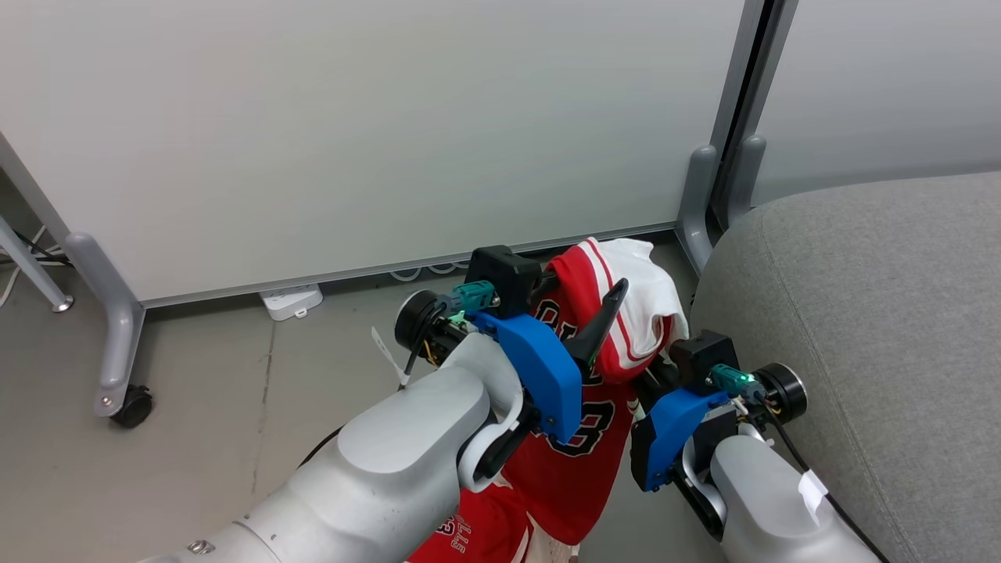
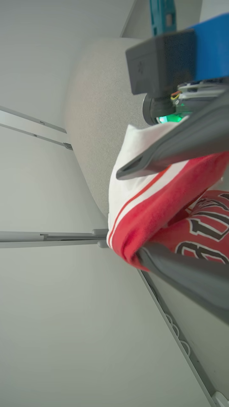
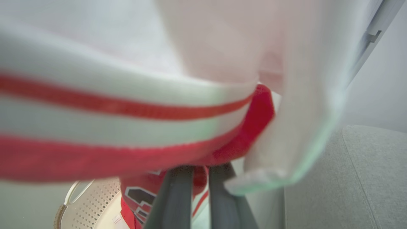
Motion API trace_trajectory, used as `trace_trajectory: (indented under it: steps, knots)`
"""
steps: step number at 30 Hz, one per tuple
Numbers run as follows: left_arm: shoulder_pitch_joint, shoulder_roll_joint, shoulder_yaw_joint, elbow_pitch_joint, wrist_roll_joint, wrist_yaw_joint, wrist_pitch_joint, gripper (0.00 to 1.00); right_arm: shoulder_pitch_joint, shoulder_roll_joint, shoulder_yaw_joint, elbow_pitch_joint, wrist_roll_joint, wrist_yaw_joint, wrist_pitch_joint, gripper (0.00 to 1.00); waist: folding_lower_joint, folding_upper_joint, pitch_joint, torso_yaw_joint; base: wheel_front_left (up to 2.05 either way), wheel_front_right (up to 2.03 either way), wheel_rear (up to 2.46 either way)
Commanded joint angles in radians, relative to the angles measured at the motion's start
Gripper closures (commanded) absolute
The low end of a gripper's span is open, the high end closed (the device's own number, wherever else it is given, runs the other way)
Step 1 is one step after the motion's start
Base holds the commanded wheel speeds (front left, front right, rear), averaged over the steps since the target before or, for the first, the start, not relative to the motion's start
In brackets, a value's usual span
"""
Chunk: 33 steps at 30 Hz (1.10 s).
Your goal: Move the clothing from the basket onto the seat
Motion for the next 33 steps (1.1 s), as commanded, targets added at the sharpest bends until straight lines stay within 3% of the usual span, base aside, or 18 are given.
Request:
trace_trajectory:
  steps: [1, 5, 14, 20, 26, 33]
  knots:
    - [-0.001, 0.002, -0.001, 0.006, 0.001, -0.005, -0.008, 0.00, -0.019, -0.001, -0.004, -0.004, 0.001, -0.001, -0.009, 1.00, 0.0000, -0.0001, 0.001, 0.000, 0.00, 0.00, 0.00]
    - [0.028, 0.011, 0.000, 0.017, 0.007, -0.009, -0.037, 0.00, -0.022, -0.001, -0.016, -0.014, 0.007, -0.001, -0.009, 1.00, 0.0000, -0.0001, 0.005, -0.001, 0.00, 0.00, 0.00]
    - [0.152, 0.094, 0.048, -0.021, 0.056, 0.007, -0.096, 0.00, -0.022, -0.001, -0.056, -0.055, -0.008, -0.001, -0.010, 1.00, 0.0000, -0.0001, 0.030, 0.003, 0.00, 0.00, 0.00]
    - [0.308, 0.161, 0.219, -0.151, 0.183, 0.029, -0.097, 0.00, -0.010, -0.001, -0.086, -0.094, -0.022, -0.001, -0.009, 1.00, 0.0000, -0.0001, 0.047, 0.004, 0.00, 0.00, 0.00]
    - [0.480, 0.203, 0.388, -0.238, 0.323, 0.008, -0.098, 0.00, 0.001, -0.001, -0.103, -0.117, -0.034, -0.001, -0.009, 1.00, 0.0000, -0.0001, 0.048, 0.003, 0.00, 0.00, 0.00]
    - [0.629, 0.192, 0.582, -0.300, 0.460, -0.053, -0.098, 0.00, 0.015, -0.001, -0.110, -0.132, -0.034, -0.001, -0.009, 1.00, 0.0000, -0.0001, 0.046, 0.000, 0.00, 0.00, 0.00]
